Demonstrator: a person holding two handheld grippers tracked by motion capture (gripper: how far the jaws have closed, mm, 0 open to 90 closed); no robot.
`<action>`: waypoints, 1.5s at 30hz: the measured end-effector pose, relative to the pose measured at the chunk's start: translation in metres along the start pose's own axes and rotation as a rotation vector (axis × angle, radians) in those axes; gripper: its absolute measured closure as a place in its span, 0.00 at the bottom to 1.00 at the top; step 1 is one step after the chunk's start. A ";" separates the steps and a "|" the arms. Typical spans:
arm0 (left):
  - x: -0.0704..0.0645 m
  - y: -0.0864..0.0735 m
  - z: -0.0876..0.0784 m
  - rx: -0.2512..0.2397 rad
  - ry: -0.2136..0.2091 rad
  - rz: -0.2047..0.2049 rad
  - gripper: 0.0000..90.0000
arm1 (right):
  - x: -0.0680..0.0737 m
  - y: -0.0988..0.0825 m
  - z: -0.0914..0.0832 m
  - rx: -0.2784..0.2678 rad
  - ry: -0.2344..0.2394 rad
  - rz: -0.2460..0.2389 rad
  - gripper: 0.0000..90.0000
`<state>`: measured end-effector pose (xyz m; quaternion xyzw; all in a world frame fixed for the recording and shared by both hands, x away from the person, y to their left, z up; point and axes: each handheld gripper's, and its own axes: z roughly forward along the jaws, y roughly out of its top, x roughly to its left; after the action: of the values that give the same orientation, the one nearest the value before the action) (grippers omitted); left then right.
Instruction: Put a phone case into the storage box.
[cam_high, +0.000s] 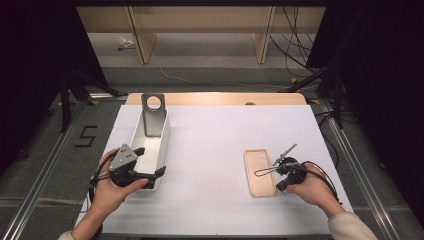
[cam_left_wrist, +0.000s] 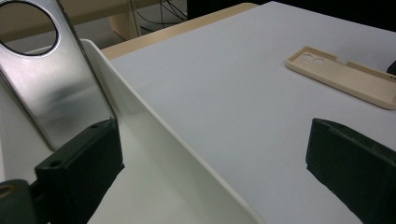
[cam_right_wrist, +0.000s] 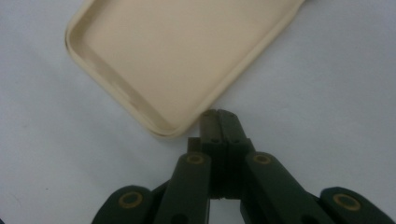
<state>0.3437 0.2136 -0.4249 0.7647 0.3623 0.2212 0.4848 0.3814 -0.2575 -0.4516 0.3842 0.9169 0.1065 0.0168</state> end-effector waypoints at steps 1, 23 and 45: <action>0.000 0.000 0.000 0.001 -0.001 0.002 0.04 | 0.001 0.000 0.000 0.002 -0.003 -0.006 1.00; 0.000 0.000 0.001 0.002 -0.006 0.000 0.04 | 0.003 0.001 -0.018 -0.058 -0.104 -0.209 0.37; -0.001 0.000 0.002 0.001 -0.006 0.001 0.04 | 0.031 0.020 -0.010 -0.036 -0.104 -0.434 0.26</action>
<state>0.3442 0.2121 -0.4258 0.7658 0.3608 0.2190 0.4852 0.3723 -0.2244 -0.4357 0.1824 0.9740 0.0968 0.0933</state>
